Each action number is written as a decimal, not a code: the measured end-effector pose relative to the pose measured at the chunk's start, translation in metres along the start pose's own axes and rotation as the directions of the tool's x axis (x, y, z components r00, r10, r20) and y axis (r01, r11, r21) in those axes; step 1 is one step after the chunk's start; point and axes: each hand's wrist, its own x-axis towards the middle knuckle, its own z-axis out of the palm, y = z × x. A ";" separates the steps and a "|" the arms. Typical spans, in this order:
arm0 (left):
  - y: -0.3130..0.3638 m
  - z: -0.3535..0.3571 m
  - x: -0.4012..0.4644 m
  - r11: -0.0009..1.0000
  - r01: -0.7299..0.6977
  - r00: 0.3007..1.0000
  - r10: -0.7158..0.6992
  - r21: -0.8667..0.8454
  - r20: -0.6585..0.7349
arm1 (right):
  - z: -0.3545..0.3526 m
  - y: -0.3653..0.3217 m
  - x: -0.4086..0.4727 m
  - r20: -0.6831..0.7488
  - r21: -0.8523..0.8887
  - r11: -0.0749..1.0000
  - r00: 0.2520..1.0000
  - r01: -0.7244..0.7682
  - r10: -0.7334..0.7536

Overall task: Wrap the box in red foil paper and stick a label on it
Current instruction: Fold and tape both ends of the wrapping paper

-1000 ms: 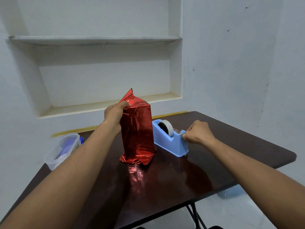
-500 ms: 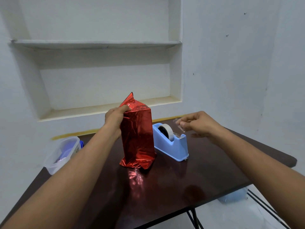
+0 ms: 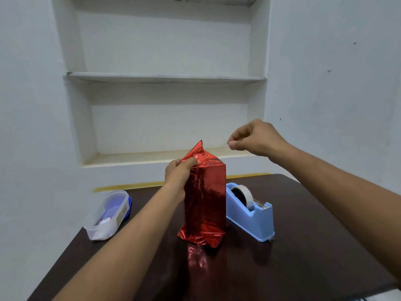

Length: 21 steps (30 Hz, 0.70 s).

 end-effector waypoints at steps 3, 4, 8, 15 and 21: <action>-0.001 0.000 0.001 1.000 0.004 1.000 -0.004 -0.015 0.000 | 0.002 -0.011 0.012 0.015 0.000 1.000 1.000 0.000 0.000; -0.002 0.000 0.002 1.000 0.003 1.000 -0.003 -0.016 0.001 | 0.003 -0.015 0.017 0.028 0.008 1.000 1.000 -0.014 0.013; -0.002 0.000 0.002 0.999 0.002 1.000 -0.002 -0.032 0.015 | 0.013 -0.030 0.034 0.107 -0.047 0.998 0.993 -0.039 0.044; -0.003 0.000 0.000 0.998 -0.004 1.000 0.005 -0.058 0.014 | 0.035 -0.048 0.061 0.334 -0.216 0.975 0.942 0.045 0.031; -0.005 -0.001 0.001 0.998 -0.010 1.000 0.011 -0.055 0.022 | 0.052 -0.045 0.075 0.435 -0.230 0.973 0.896 0.021 0.083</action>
